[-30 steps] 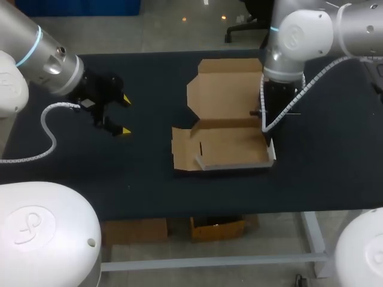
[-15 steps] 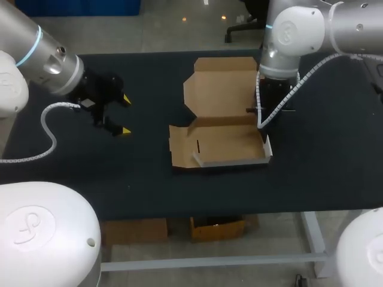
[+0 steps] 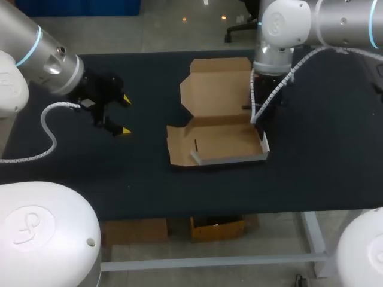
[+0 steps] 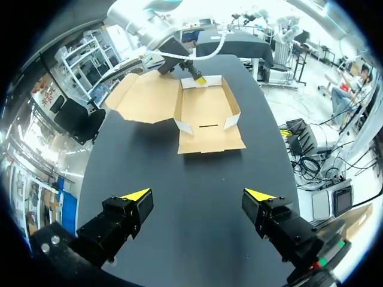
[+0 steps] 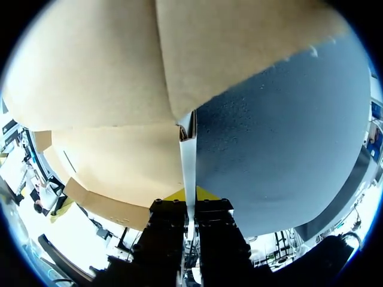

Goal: Assemble the packaging by folding the flat box into shape, placing the metal phone stand inside, and closing the box properly

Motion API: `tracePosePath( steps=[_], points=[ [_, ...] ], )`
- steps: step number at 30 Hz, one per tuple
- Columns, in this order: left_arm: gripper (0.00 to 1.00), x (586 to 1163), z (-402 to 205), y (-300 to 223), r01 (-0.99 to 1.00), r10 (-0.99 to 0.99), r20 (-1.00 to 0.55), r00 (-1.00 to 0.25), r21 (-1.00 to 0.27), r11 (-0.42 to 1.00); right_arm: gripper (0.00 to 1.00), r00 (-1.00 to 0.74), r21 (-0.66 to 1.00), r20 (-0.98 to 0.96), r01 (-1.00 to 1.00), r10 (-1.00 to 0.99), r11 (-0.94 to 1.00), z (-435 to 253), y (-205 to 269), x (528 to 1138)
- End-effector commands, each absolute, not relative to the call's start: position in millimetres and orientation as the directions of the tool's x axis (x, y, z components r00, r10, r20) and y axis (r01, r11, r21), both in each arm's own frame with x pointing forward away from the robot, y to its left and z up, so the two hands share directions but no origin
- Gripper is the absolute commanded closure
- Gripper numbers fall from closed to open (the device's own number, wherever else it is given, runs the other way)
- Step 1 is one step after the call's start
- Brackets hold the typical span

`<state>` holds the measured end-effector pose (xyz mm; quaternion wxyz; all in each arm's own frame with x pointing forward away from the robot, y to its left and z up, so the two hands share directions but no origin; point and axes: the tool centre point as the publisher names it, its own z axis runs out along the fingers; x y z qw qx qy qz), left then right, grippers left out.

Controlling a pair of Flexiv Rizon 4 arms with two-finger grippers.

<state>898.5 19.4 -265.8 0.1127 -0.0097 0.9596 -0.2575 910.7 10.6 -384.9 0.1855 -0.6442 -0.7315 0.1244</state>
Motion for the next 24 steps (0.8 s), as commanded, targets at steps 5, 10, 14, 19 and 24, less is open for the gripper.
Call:
tracePosePath(
  steps=[5,10,14,19,24],
  points=[
    [0.0,898,-265,19,0.038,-0.077,-0.211,-0.974,-0.493,0.869,1.0,-0.086,-0.532,0.101,0.837,0.991,0.126,-395,16,913],
    [0.0,898,-265,19,0.038,-0.077,-0.211,-0.974,-0.493,0.869,1.0,-0.074,-0.539,0.084,0.835,0.994,0.108,-393,19,912],
    [0.0,898,-265,19,0.038,-0.077,-0.211,-0.974,-0.493,0.869,1.0,-0.073,-0.542,0.077,0.834,0.994,0.103,-392,19,912],
    [0.0,898,-265,19,0.038,-0.077,-0.211,-0.974,-0.493,0.869,1.0,-0.071,-0.548,0.068,0.831,0.995,0.096,-394,23,909],
    [0.0,898,-265,19,0.038,-0.077,-0.211,-0.974,-0.493,0.869,1.0,-0.068,-0.544,0.054,0.834,0.996,0.086,-397,24,904]
  ],
)
